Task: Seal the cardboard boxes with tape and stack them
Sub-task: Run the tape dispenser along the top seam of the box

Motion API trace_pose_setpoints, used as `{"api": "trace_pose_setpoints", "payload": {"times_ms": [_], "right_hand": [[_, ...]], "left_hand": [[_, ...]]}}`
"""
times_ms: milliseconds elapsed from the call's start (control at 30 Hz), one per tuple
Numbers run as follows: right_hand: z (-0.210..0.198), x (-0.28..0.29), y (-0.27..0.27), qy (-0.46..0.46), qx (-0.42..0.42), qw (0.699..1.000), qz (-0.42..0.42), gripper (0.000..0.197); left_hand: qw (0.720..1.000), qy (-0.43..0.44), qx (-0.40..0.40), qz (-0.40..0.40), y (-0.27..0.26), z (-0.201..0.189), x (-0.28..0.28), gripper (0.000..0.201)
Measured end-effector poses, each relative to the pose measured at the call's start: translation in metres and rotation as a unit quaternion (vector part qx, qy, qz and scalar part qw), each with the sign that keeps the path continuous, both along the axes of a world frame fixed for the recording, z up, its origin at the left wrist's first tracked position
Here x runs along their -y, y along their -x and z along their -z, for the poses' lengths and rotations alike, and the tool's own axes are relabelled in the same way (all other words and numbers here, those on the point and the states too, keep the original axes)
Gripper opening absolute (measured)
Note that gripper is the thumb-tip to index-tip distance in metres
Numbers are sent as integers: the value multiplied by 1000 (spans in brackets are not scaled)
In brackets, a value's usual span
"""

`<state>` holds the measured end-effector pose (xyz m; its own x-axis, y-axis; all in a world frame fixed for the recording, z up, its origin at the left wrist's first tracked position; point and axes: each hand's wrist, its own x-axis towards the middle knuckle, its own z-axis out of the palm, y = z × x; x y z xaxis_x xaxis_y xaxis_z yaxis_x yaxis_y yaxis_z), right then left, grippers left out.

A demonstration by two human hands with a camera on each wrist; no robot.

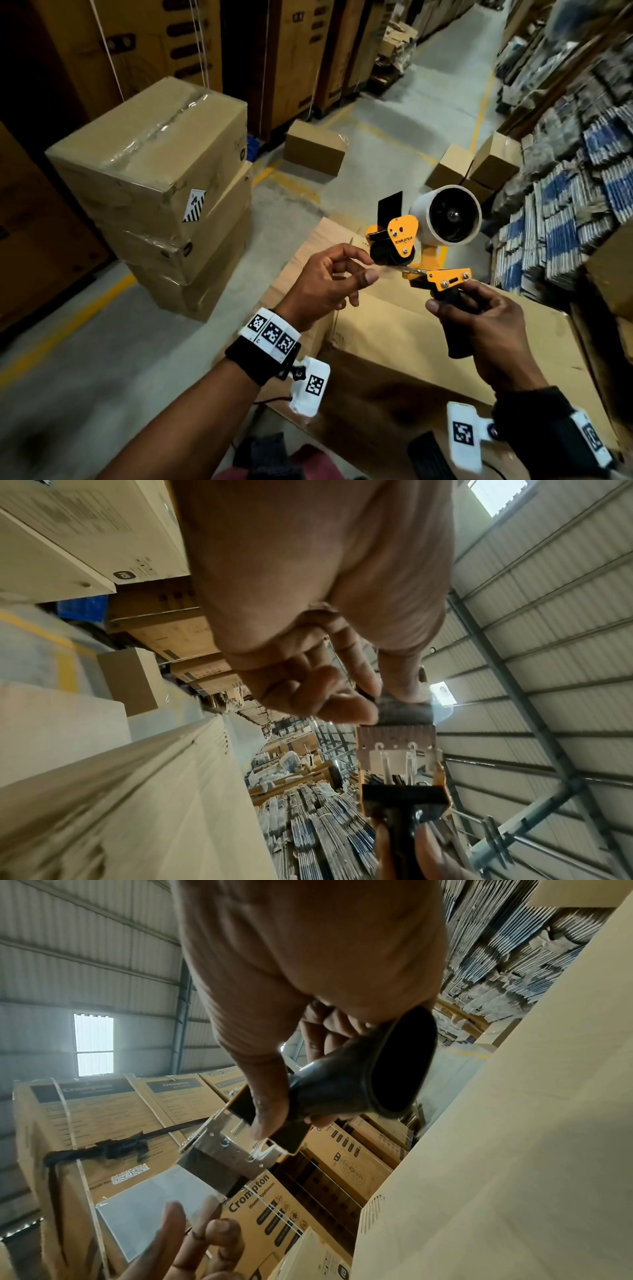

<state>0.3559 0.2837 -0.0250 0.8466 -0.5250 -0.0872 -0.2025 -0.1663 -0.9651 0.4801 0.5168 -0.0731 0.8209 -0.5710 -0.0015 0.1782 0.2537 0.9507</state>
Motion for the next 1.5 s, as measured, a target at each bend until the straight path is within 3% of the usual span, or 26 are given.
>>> {"api": "trace_pose_setpoints", "payload": {"times_ms": [167,400,500,567,600,700,767,833,967,1100,1167,1267,1367,1500], "right_hand": [[-5,-3,-4,5,-4,1000,3,73],[-2,8,-1,19,3,1000,17,85],[-5,13,2,20,3,1000,20,71],[-6,17,4,29,9,999,13,56],[-6,19,5,32,15,999,10,54],[-3,32,9,31,35,999,9,57],[3,48,12,16,44,999,-9,66],[7,59,14,24,47,998,-32,72],[12,67,11,45,46,995,-71,78],[16,72,-1,44,52,995,-77,69],[17,83,-4,42,48,996,-63,66],[17,100,-8,46,33,997,-48,68],[24,99,-11,53,9,997,-48,69],[35,86,-15,62,-10,997,-41,66]], "left_hand": [[997,31,-27,73,1,3,-3,22],[984,44,-84,152,-4,-4,-5,31],[986,-2,-124,108,-2,-8,6,37],[988,-20,-139,59,0,-9,16,25],[988,-25,-145,43,0,-10,20,19],[977,-90,-187,48,-6,-14,29,33],[962,-163,-206,69,-16,-18,31,22],[952,-226,-191,76,-29,-23,31,7],[930,-341,-108,83,-49,-37,33,44],[915,-387,-81,78,-66,-47,31,26],[902,-424,-67,52,-81,-44,16,43],[899,-428,-73,63,-104,-31,-6,62],[887,-448,-47,100,-117,-10,-9,56],[890,-434,-44,131,-133,18,-13,63]]}}
